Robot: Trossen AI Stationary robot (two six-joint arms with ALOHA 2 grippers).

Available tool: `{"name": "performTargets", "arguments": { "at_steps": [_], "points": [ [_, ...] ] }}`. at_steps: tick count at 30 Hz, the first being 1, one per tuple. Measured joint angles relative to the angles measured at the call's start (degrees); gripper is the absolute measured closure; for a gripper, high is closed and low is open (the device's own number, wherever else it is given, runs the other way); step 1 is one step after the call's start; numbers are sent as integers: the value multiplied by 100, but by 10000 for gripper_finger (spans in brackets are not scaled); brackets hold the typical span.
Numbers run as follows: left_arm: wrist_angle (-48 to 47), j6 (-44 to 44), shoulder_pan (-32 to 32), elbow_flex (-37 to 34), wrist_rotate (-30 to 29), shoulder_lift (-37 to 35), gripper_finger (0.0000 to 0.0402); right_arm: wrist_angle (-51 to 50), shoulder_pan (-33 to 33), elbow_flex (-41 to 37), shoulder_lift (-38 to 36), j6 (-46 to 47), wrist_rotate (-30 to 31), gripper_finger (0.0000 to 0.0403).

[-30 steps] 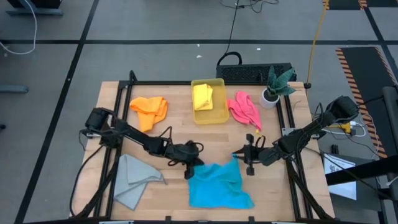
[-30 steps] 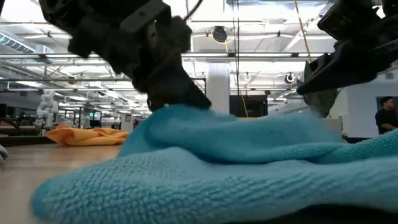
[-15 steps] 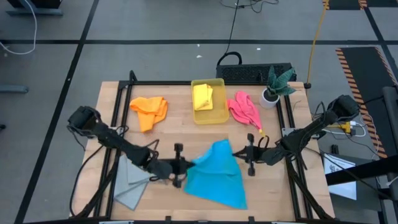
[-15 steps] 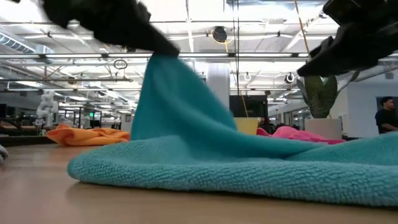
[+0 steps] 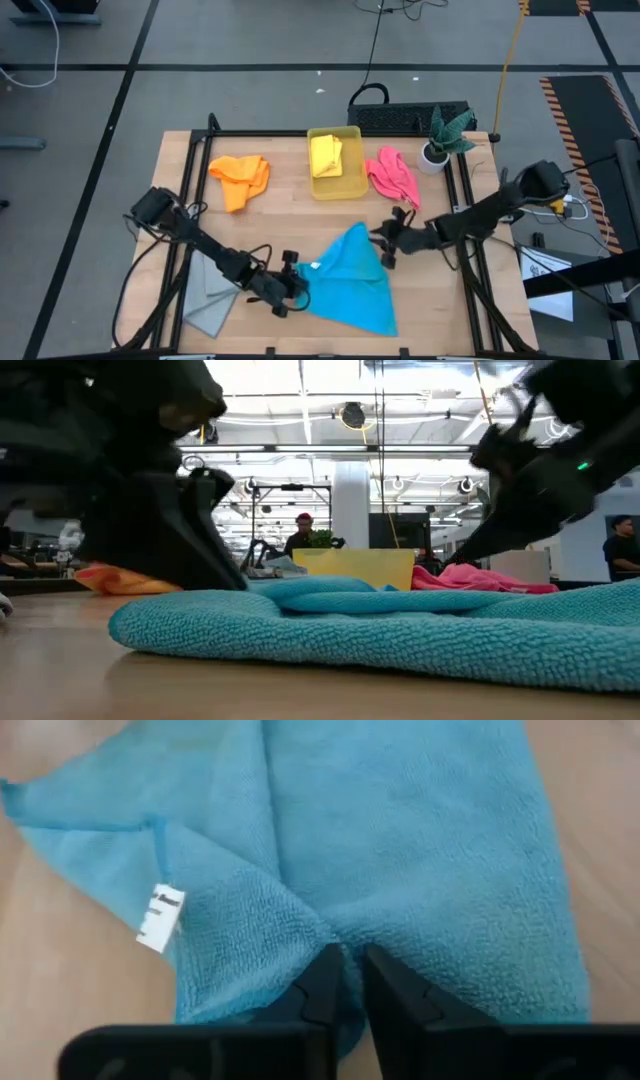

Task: Fold microfiber towels
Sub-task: Fold the blue microfiber towel

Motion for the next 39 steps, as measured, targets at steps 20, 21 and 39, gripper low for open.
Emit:
{"name": "performTargets", "arguments": {
  "at_steps": [20, 21, 39],
  "points": [
    [-887, -2953, 1117, -2, 1227, -716, 277, 146, -1040, 2, 134, -186, -1152, 237],
    [-810, -2989, 1176, 4, 1413, -670, 277, 142, -1025, 2, 134, -186, -1152, 238],
    [-188, -2280, 743, 4, 2512, -504, 277, 156, -945, 2, 134, -184, -1151, 238]
  ]
}}
